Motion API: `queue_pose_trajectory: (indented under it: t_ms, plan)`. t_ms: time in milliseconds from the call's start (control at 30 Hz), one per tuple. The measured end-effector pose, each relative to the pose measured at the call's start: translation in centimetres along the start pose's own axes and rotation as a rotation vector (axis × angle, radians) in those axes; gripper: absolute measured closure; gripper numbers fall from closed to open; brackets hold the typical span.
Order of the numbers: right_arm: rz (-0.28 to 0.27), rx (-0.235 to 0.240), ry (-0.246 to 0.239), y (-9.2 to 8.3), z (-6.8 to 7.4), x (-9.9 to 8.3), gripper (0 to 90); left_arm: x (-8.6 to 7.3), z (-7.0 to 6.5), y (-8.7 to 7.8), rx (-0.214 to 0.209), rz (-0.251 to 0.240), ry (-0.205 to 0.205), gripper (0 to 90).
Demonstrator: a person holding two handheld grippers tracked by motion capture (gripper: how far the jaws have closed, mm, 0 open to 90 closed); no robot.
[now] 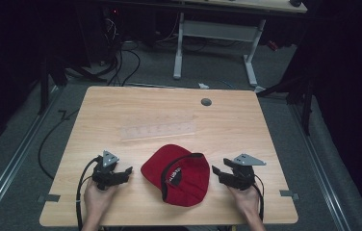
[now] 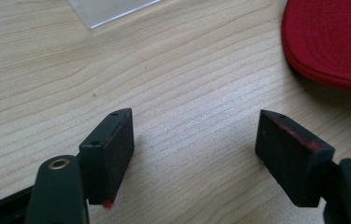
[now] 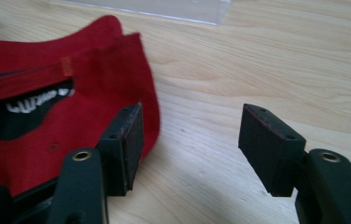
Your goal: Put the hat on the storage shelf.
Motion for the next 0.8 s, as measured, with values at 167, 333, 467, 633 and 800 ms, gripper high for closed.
queue_pose_trajectory:
  t_ms: [167,333,467,633,800]
  plan:
    - [0.000,0.045,-0.015,0.5,1.3,0.7,36.1,0.0,0.0,0.0,0.000,0.000,0.000,28.3]
    - [0.000,0.063,-0.017,1.1,1.9,1.3,34.5,0.0,0.0,0.0,-0.001,0.003,0.003,28.1]
    - [0.012,0.099,-0.022,2.3,2.9,1.9,32.9,0.0,0.0,0.0,0.001,0.003,0.003,28.1]
    - [0.039,0.121,-0.013,3.7,3.4,1.8,31.2,0.0,0.0,0.0,0.000,0.001,0.002,28.1]
    - [0.055,0.151,-0.003,4.7,3.7,1.7,31.1,0.0,0.0,0.0,0.000,0.001,0.002,28.1]
Point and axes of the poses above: each handheld gripper's, and its own axes: y roughly forward along the jaws, x roughly out of its top, z roughly to its left, the point moved 6 cm from there along y, roughly forward along the jaws, and after that the axes turned 11 degrees about -x, right-handed, at the moved point
